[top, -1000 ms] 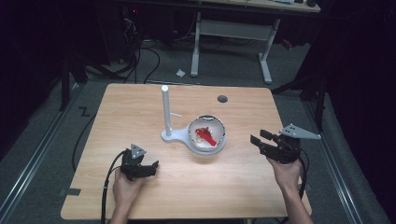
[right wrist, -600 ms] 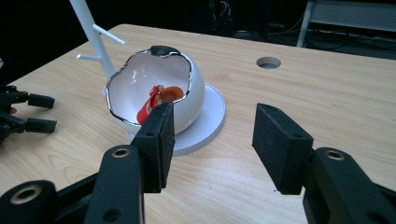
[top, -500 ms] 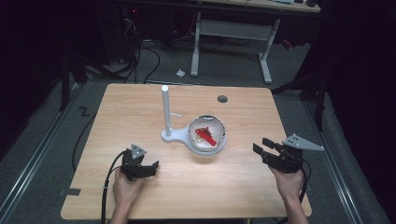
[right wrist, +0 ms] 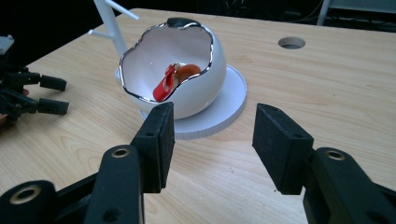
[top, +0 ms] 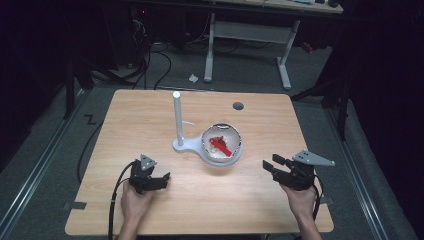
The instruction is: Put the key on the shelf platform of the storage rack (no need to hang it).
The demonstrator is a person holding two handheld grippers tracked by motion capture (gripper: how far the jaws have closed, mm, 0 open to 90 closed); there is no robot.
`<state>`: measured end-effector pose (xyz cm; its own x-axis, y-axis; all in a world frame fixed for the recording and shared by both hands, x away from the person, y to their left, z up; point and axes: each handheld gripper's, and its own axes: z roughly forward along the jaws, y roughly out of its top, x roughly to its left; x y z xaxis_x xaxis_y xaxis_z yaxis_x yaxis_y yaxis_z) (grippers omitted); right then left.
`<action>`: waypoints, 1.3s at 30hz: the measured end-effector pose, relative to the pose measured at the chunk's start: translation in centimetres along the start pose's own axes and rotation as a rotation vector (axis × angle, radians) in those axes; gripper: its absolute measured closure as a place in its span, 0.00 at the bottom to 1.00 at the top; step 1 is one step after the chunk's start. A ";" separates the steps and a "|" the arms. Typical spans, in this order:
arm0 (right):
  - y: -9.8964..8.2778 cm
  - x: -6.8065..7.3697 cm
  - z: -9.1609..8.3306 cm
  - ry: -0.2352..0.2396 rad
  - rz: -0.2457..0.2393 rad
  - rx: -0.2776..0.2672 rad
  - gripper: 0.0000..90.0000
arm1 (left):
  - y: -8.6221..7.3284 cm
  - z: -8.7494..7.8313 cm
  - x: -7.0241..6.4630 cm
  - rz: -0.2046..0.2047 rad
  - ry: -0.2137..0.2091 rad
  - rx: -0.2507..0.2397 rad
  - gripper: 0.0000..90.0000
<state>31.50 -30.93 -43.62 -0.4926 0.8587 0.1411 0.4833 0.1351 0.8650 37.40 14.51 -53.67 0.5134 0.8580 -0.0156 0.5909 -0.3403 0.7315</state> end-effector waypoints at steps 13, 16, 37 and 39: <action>-1.5 0.1 1.4 0.008 0.031 0.025 0.54 | 0.0 0.0 0.0 0.000 0.000 0.000 0.19; -1.7 0.1 1.9 0.006 0.031 0.034 0.54 | 0.0 0.0 0.0 0.000 0.000 0.000 0.19; -3.7 -0.2 5.3 -0.069 0.001 0.128 0.54 | 0.0 0.0 0.0 -0.001 0.000 0.000 0.19; -3.9 -0.2 5.5 -0.092 -0.009 0.141 0.54 | 0.0 0.0 0.0 0.000 0.000 0.000 0.19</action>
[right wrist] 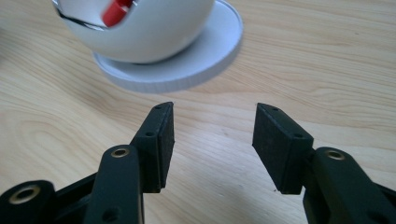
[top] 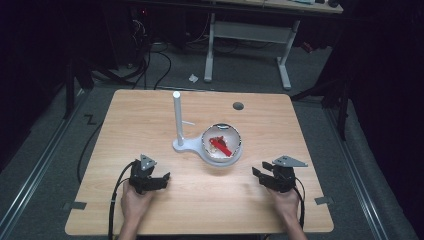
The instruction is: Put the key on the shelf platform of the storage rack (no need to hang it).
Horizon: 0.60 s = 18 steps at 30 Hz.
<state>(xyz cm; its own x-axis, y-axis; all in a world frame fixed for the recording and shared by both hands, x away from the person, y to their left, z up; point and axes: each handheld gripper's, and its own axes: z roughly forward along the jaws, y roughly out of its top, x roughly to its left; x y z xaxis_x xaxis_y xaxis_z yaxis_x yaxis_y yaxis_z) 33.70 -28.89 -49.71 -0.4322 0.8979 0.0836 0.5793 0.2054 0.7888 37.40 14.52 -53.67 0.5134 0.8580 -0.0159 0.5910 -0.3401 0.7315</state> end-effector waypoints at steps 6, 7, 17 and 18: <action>-0.4 -0.1 0.8 -0.054 -0.024 0.031 0.54 | 0.0 0.0 0.0 0.000 0.000 0.000 0.19; -0.5 -0.2 0.9 -0.056 -0.028 0.035 0.54 | 0.0 0.0 0.0 0.000 0.000 0.000 0.19; -0.9 -0.4 2.1 -0.090 -0.034 0.067 0.53 | 0.0 0.0 0.0 0.000 0.000 0.000 0.19; -0.9 -0.4 2.2 -0.094 -0.033 0.071 0.53 | 0.0 0.0 0.0 -0.001 0.000 0.000 0.19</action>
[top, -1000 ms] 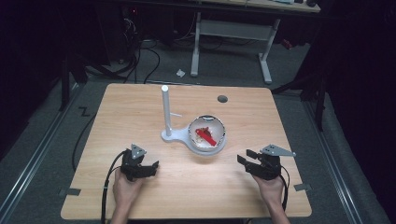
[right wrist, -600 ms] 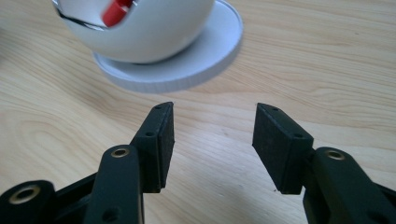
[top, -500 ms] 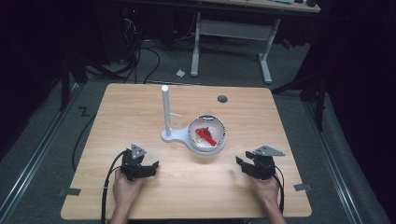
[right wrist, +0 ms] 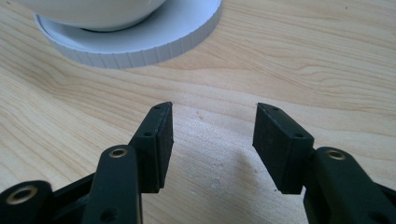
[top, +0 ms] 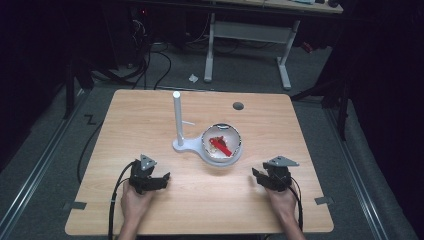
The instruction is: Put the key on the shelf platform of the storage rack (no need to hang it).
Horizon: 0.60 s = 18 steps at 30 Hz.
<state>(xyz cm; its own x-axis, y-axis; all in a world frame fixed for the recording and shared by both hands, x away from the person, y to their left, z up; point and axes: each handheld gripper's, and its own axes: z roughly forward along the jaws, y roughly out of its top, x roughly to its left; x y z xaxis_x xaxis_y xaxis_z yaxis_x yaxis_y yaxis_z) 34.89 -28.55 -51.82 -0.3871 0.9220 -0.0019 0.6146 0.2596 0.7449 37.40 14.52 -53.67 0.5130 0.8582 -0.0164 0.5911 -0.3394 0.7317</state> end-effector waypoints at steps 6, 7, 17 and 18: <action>-0.4 0.2 0.8 -0.007 -0.024 0.031 0.52 | 0.0 0.0 0.0 0.000 0.000 0.000 0.19; -0.5 0.2 0.9 -0.005 -0.021 0.037 0.52 | 0.0 0.0 0.0 0.000 0.000 0.000 0.19; -0.8 0.2 1.0 0.001 -0.026 0.021 0.49 | 0.0 0.0 0.0 -0.001 0.000 0.000 0.19; -0.8 0.2 1.0 0.003 -0.024 0.021 0.49 | 0.0 0.0 0.0 0.000 0.001 0.000 0.19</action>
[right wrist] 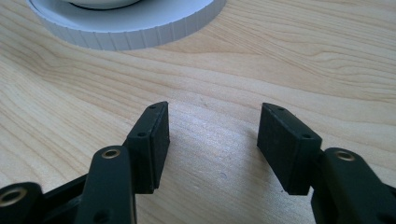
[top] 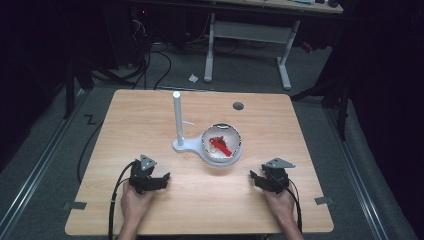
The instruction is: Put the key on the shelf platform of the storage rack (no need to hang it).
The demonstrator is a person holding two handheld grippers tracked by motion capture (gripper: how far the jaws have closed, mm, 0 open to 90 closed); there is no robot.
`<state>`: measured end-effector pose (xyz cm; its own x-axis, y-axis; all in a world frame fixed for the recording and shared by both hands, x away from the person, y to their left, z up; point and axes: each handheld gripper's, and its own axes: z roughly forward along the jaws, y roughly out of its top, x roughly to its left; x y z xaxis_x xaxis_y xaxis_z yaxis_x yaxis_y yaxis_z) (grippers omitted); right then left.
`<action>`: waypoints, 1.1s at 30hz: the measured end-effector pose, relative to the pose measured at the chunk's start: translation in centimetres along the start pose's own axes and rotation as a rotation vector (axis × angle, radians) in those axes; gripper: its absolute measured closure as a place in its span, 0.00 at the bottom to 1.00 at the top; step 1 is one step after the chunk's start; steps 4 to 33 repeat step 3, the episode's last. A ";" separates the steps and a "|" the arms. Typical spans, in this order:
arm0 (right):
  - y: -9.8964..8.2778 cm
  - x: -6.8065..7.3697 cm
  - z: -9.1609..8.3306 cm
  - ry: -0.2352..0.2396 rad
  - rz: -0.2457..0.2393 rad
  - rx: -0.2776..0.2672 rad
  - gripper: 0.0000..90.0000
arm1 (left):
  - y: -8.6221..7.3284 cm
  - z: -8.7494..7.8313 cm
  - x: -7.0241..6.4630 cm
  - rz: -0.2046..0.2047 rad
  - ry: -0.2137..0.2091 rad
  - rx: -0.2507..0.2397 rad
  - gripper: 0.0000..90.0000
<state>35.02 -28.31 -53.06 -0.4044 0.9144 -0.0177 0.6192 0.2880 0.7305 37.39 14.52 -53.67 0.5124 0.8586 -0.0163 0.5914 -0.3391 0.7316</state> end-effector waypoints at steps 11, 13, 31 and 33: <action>0.0 0.0 0.0 0.002 0.000 0.000 0.48 | 0.0 0.0 0.0 0.000 0.000 0.000 0.19; 0.0 0.0 0.0 0.002 0.000 0.000 0.48 | 0.0 0.0 0.0 0.000 0.000 0.000 0.19; 0.0 0.0 0.0 0.002 0.000 0.000 0.48 | 0.0 0.0 0.0 0.000 0.000 0.000 0.19; 0.0 0.0 0.0 0.002 0.000 0.000 0.48 | 0.0 0.0 0.0 0.000 0.000 0.000 0.19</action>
